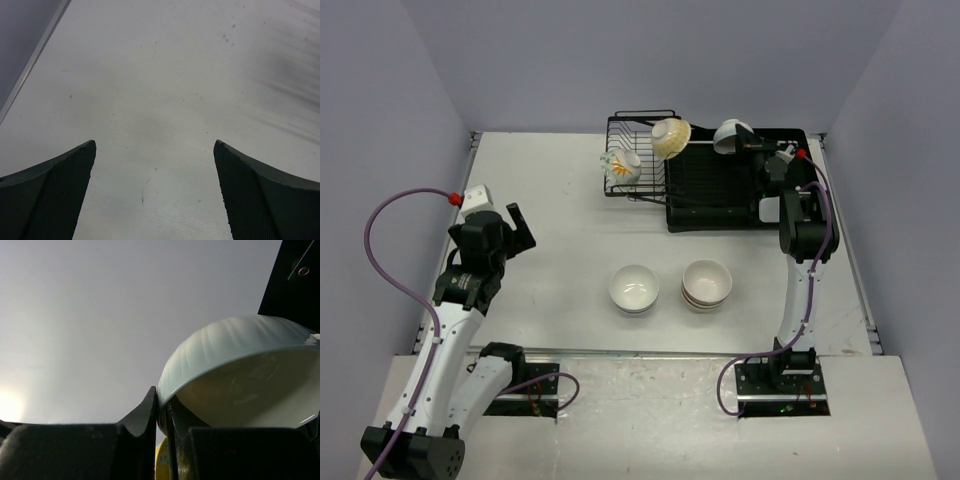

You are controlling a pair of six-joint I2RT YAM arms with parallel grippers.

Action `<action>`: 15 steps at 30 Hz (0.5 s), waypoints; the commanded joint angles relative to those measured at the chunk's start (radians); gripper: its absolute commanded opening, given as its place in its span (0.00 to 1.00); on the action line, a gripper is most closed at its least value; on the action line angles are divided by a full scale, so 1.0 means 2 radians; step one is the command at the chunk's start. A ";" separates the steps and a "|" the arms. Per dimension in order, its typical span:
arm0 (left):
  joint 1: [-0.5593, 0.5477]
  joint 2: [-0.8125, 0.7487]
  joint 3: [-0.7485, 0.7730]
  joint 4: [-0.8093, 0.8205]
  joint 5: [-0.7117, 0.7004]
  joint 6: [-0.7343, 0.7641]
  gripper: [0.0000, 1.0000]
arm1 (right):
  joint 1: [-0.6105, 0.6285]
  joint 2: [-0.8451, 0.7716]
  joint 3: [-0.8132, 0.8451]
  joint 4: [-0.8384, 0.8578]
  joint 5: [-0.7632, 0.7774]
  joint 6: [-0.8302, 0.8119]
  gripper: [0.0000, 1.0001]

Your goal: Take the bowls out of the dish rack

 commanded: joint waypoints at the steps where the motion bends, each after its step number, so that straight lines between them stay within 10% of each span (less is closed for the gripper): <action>1: 0.004 -0.003 0.005 0.023 0.006 0.010 1.00 | 0.000 -0.053 0.021 0.216 -0.018 0.021 0.00; 15: 0.004 -0.006 0.003 0.023 0.006 0.010 1.00 | 0.000 -0.097 0.030 0.216 -0.045 0.043 0.00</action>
